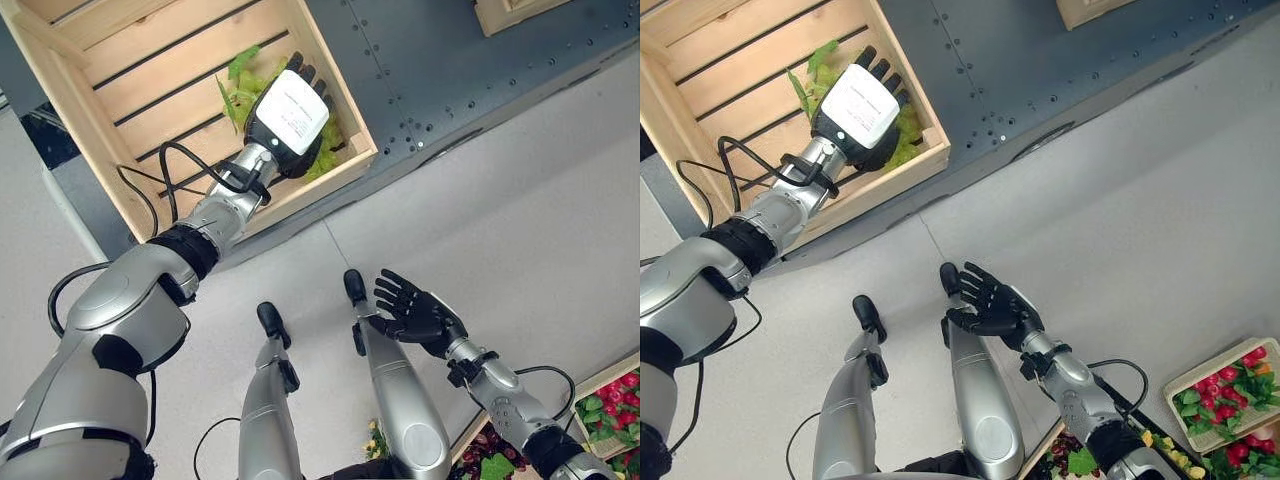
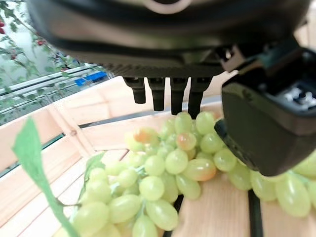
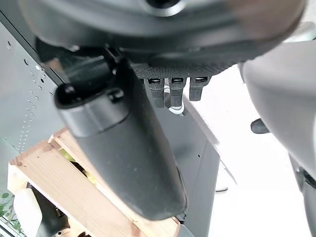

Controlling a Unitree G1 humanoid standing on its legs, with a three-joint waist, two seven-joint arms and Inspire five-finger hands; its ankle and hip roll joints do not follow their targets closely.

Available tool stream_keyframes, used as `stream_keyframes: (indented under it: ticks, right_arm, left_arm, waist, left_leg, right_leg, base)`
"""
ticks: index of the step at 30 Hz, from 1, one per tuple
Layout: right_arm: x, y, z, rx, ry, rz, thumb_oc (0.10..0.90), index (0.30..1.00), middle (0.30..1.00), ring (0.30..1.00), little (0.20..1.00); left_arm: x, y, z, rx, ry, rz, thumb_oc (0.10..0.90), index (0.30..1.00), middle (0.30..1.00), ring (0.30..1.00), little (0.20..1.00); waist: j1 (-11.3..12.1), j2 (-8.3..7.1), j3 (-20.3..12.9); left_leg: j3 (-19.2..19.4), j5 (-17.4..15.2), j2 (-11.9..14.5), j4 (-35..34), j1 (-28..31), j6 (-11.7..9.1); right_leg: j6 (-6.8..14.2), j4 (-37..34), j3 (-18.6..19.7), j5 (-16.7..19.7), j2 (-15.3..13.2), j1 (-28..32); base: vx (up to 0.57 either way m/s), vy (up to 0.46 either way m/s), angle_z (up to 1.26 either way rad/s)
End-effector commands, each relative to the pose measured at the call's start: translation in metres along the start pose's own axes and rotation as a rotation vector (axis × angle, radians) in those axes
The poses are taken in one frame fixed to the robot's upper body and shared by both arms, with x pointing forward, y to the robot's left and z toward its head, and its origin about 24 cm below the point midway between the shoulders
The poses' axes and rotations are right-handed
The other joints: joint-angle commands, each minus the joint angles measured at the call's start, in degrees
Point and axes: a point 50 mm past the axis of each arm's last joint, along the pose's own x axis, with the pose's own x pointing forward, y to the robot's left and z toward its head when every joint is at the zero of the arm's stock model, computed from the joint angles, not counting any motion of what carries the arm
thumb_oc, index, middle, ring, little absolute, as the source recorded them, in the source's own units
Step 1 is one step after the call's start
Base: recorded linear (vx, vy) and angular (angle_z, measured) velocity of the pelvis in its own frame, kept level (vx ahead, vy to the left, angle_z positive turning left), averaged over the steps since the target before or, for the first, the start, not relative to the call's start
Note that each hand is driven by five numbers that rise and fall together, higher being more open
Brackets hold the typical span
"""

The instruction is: Pick up the fruits from the basket on one side to the basket on the other side

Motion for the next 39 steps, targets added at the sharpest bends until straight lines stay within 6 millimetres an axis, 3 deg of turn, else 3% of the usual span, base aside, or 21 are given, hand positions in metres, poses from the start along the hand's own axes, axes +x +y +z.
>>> stream_keyframes:
  ticks: [1,6,16,19,25,39]
  right_arm:
    - [0.003,0.008,0.016,0.01,-0.101,0.059,0.8,0.9,0.9,0.9,0.9]
    - [0.003,0.008,0.016,0.008,-0.102,0.058,0.8,0.9,0.9,0.9,0.9]
    - [0.004,0.008,0.017,0.017,-0.106,0.056,0.8,0.9,0.9,0.9,0.9]
    - [0.004,0.008,0.018,0.013,-0.107,0.056,0.8,0.9,0.9,0.9,0.9]
    - [0.003,0.008,0.019,0.014,-0.106,0.055,0.8,0.9,0.9,0.9,0.9]
    - [-0.009,0.002,0.017,0.016,-0.113,0.027,0.8,0.9,0.9,0.9,0.9]
  left_arm:
    - [0.024,0.032,-0.053,0.13,0.211,0.029,0.8,0.9,0.9,0.9,0.9]
    - [0.023,0.031,-0.056,0.144,0.24,0.022,0.8,0.9,0.9,0.9,0.9]
    - [0.026,0.035,-0.057,0.384,0.227,-0.141,0.8,0.9,0.9,0.9,0.9]
    - [0.025,0.031,-0.054,0.342,0.241,-0.221,0.8,0.9,0.9,0.9,0.9]
    - [0.025,0.036,-0.053,0.282,0.244,-0.159,0.8,0.9,0.9,0.9,0.9]
    - [0.012,0.037,-0.074,0.198,0.284,-0.14,0.8,0.9,0.9,0.9,0.9]
  waist:
    - [-1.7,-2.24,-0.5]
    - [-1.7,-1.99,-0.5]
    - [-1.6,-1.81,-0.5]
    - [-1.6,-1.42,-0.5]
    - [-1.1,-1.0,-0.5]
    - [0.9,0.31,-0.5]
  left_leg:
    - [-0.3,-3.6,0.9,9.6,-5.1,-0.1]
    - [-0.2,-3.6,0.9,9.4,-5.0,-0.1]
    - [0.0,-3.8,0.7,9.3,-4.9,0.0]
    - [0.1,-3.8,0.6,9.0,-4.5,0.0]
    - [-0.1,-3.8,0.4,8.8,-4.1,0.2]
    - [-1.0,-2.9,-0.2,6.3,-2.2,0.5]
  right_leg:
    - [-1.3,-4.5,-1.9,3.1,0.7,2.7]
    - [-1.3,-4.6,-1.8,3.2,0.6,2.5]
    - [-1.2,-4.9,-2.0,3.6,0.3,2.4]
    - [-1.2,-4.8,-1.9,3.3,0.3,2.5]
    - [-1.1,-5.0,-1.9,3.3,0.2,3.0]
    - [-1.2,-5.8,-3.0,2.8,-0.2,4.9]
  base:
    - [0.0,0.0,0.0]
    - [0.0,0.0,0.0]
    - [0.0,0.0,0.0]
    - [0.0,0.0,0.0]
    - [0.0,0.0,0.0]
    - [0.0,0.0,0.01]
